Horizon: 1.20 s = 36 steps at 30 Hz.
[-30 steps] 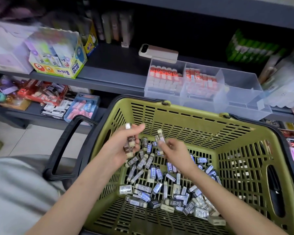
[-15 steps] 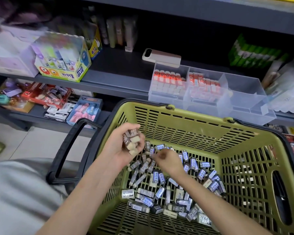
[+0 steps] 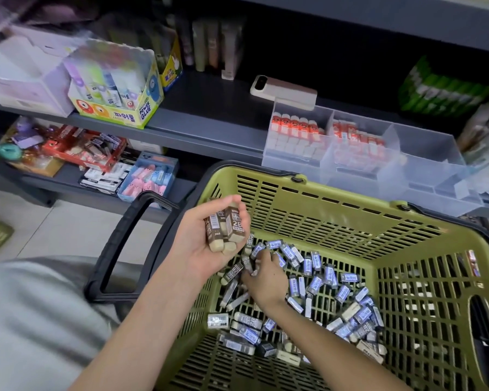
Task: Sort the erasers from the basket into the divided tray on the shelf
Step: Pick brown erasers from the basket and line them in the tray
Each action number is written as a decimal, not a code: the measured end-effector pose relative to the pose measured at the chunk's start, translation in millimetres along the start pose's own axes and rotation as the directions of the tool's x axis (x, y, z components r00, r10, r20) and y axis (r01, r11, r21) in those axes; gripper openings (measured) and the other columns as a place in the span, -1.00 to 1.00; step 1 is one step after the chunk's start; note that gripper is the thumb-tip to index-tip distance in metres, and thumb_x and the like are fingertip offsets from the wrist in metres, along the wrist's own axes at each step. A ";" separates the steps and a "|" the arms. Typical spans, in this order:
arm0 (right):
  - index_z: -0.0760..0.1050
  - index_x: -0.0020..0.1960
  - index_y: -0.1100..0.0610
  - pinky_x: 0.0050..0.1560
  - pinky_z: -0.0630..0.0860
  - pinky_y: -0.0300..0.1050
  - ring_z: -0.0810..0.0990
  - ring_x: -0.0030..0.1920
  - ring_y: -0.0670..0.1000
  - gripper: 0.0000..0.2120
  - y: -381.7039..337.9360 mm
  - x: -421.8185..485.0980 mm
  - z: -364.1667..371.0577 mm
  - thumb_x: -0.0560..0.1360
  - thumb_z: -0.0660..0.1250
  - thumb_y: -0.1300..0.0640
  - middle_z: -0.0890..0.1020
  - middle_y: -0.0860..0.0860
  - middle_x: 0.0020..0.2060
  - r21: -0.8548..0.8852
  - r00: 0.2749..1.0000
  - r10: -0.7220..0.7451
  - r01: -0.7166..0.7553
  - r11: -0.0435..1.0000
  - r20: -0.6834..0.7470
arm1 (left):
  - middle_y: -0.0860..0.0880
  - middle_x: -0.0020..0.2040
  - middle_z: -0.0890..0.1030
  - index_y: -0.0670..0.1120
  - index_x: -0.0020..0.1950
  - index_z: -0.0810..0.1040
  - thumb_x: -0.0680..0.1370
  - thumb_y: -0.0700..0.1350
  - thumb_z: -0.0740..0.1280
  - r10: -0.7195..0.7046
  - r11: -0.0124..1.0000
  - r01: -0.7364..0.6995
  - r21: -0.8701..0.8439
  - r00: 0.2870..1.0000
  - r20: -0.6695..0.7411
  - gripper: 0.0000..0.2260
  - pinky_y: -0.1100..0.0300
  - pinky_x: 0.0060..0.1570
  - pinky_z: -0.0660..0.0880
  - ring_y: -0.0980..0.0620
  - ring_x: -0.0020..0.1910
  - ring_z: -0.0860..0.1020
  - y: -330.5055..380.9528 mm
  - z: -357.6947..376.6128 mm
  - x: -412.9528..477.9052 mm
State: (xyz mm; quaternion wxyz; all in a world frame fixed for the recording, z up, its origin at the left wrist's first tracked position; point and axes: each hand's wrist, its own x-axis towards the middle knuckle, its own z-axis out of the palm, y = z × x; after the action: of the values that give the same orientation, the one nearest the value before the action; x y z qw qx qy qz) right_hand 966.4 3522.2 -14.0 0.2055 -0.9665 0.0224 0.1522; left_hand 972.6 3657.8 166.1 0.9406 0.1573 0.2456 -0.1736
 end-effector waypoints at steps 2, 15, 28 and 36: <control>0.34 0.20 0.03 -0.39 0.32 -0.20 0.53 -0.17 0.03 -0.52 7.6 -0.8 1.1 0.37 0.41 -0.10 0.45 0.02 0.08 -0.027 0.994 -0.100 0.101 0.995 0.034 | -0.10 -0.27 0.55 -0.23 -0.07 0.54 0.21 -0.28 0.42 -0.006 1.000 0.005 0.008 1.000 0.023 -0.69 0.23 -0.45 0.54 0.02 -0.39 0.54 0.1 0.9 -1.1; 0.42 -0.05 0.16 -0.44 0.24 -0.33 0.35 -0.44 -0.12 -0.74 17.3 9.7 -20.0 0.38 0.45 0.11 0.42 -0.09 -0.39 0.405 0.988 -0.130 0.088 0.910 0.078 | -0.13 -0.30 0.56 -0.23 -0.12 0.50 0.27 -0.30 0.40 0.015 0.996 -0.008 0.087 0.996 -0.085 -0.78 0.26 -0.47 0.52 0.01 -0.43 0.54 -3.5 -1.8 2.7; 0.48 0.02 -0.06 -0.27 0.45 -0.22 0.41 -0.32 -0.17 -0.66 -27.5 -45.6 -170.9 0.32 0.51 0.11 0.52 -0.06 -0.22 0.684 0.952 -0.295 0.273 0.677 -0.087 | -0.16 -0.13 0.63 -0.23 0.14 0.47 0.22 -0.11 0.56 0.140 0.723 -0.042 0.689 0.986 -0.087 -0.43 0.17 -0.40 0.52 0.00 -0.33 0.58 -26.0 8.1 1.6; 0.51 0.22 -0.05 -0.37 0.38 -0.32 0.42 -0.45 -0.14 -0.65 -42.2 -34.5 -227.6 0.45 0.39 0.09 0.61 0.05 -0.30 0.751 0.922 -0.367 0.331 0.572 -0.126 | -0.23 -0.10 0.62 -0.31 0.19 0.48 0.25 -0.23 0.47 0.278 0.807 -0.276 0.522 0.957 0.077 -0.47 0.15 -0.33 0.51 -0.11 -0.22 0.59 -27.2 57.1 16.3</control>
State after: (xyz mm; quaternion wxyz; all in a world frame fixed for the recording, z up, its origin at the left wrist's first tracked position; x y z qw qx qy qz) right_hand 1002.9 3468.2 210.8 0.6171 -0.7717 -0.1112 0.1063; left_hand 998.2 3607.8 199.3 0.8758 0.4436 0.1646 -0.0950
